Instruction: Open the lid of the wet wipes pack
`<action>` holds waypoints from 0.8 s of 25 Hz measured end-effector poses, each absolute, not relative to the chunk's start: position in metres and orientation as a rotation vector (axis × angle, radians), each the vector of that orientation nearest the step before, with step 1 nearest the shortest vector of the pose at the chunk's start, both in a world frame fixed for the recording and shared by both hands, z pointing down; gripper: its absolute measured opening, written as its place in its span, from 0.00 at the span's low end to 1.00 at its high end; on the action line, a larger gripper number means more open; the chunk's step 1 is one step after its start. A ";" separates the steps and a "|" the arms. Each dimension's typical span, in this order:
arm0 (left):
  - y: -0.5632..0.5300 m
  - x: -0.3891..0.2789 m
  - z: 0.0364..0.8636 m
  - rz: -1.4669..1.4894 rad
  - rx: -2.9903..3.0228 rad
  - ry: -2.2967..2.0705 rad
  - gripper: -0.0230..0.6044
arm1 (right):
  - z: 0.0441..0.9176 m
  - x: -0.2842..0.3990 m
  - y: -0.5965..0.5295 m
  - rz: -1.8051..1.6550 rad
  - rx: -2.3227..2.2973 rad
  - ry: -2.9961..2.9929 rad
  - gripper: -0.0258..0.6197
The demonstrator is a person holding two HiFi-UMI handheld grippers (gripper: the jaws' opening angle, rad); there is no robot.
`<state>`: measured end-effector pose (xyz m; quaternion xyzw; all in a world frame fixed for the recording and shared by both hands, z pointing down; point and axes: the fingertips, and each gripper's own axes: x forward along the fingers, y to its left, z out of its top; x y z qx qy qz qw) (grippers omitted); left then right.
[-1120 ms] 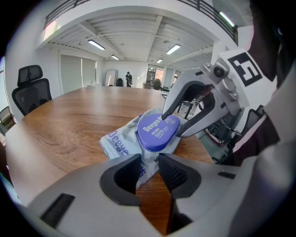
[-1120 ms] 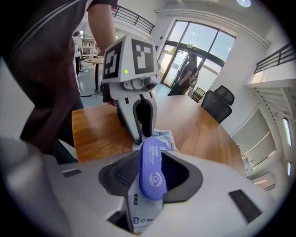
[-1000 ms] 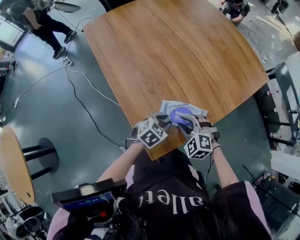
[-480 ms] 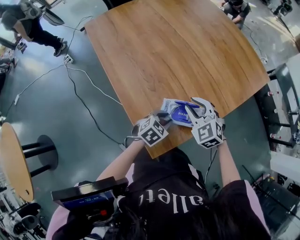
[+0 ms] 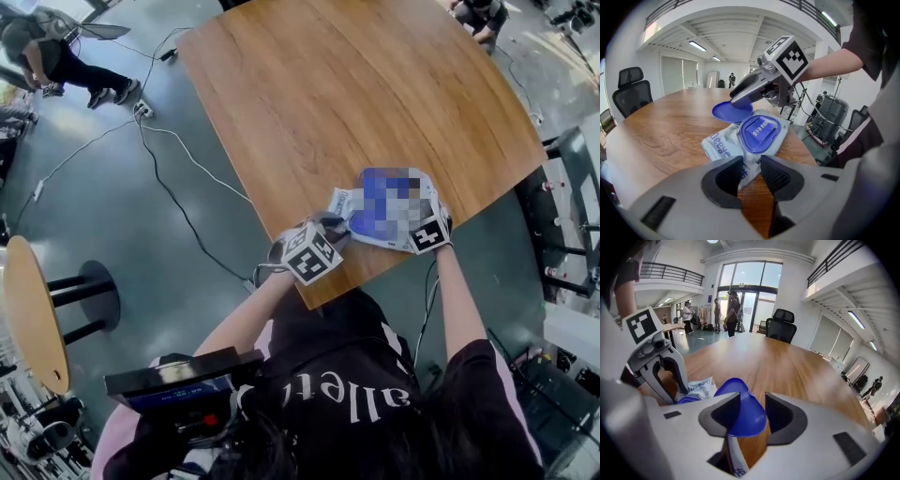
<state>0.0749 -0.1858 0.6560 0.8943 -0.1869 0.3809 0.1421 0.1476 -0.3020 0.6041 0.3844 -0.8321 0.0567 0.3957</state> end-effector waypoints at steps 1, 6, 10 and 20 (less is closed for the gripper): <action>-0.186 0.075 0.656 1.098 2.580 -0.538 0.23 | 0.602 0.148 -0.301 0.150 0.992 -2.107 0.27; -0.184 0.076 0.655 1.093 2.570 -0.530 0.23 | 0.570 0.150 -0.292 0.107 1.081 -2.124 0.27; -0.184 0.072 0.652 1.084 2.564 -0.527 0.23 | 0.536 0.151 -0.274 0.118 1.185 -2.146 0.27; -0.173 0.047 0.617 0.949 2.669 -0.481 0.23 | 0.534 0.135 -0.166 0.480 1.435 -2.142 0.27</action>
